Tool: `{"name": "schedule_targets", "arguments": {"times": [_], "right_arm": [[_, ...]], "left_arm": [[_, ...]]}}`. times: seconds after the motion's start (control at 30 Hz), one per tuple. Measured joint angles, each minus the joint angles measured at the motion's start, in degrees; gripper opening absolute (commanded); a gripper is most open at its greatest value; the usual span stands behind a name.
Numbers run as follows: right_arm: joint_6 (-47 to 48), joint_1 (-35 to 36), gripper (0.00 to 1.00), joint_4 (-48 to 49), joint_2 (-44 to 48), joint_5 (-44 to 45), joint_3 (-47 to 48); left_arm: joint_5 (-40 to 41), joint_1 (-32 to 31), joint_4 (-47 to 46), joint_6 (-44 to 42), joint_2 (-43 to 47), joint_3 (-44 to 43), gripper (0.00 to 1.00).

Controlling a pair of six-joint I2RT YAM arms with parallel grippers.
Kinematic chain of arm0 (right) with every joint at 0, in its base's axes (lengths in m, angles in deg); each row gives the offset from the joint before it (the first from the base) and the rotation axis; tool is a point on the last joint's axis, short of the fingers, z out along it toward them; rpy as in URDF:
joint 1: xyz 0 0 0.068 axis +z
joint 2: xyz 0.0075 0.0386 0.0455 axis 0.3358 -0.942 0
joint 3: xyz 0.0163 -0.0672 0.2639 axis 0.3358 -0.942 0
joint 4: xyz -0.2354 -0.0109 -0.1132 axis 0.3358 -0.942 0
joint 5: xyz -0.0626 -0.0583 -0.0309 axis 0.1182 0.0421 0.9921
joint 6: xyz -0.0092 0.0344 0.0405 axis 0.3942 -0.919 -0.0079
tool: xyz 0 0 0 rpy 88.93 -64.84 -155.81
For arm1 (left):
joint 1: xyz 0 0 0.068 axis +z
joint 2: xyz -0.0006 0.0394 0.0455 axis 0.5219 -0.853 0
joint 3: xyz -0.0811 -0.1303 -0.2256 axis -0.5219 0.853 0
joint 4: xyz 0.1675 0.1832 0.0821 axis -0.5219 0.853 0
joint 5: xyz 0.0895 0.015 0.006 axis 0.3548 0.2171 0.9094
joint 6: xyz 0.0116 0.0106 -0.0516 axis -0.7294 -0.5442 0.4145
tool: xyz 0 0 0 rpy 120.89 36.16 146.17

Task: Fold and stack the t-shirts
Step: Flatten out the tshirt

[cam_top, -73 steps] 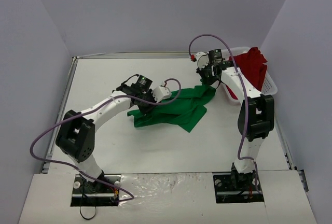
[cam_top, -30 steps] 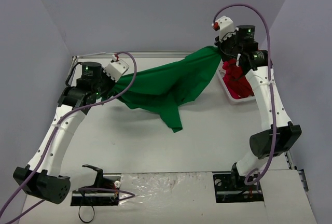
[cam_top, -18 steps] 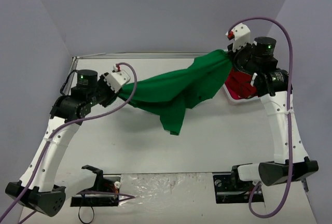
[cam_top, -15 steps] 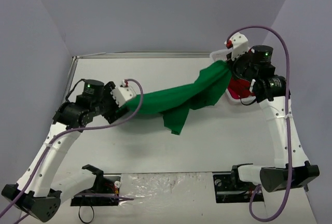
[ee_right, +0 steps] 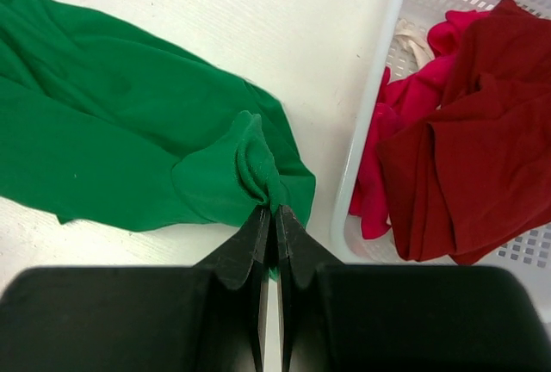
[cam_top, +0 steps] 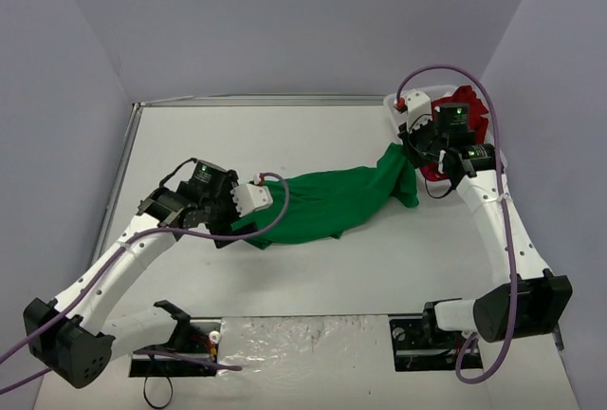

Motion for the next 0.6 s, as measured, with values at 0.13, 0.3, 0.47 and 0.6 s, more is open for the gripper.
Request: {"name": "schedule_targets", "arguments": {"times": [0.13,0.3,0.47,0.6], "right_arm": [[-0.26,0.0,0.0,0.48,-1.81,-0.37,0.0],[-0.26,0.0,0.0,1.18,-3.1,-1.05,-0.87],[-0.24,0.0,0.0,1.42,-4.02,-1.14,-2.29],[-0.24,0.0,0.0,1.57,-5.33,-1.14,-2.6]], "left_arm": [[-0.63,0.37,-6.56,1.31,-5.29,0.0,0.94],[-6.64,3.87,-9.07,4.11,-19.02,-3.63,0.67],[-13.57,9.11,-9.35,7.69,-32.35,-11.61,0.55],[-15.85,10.54,-8.92,9.64,-37.0,-13.14,0.52]]}}
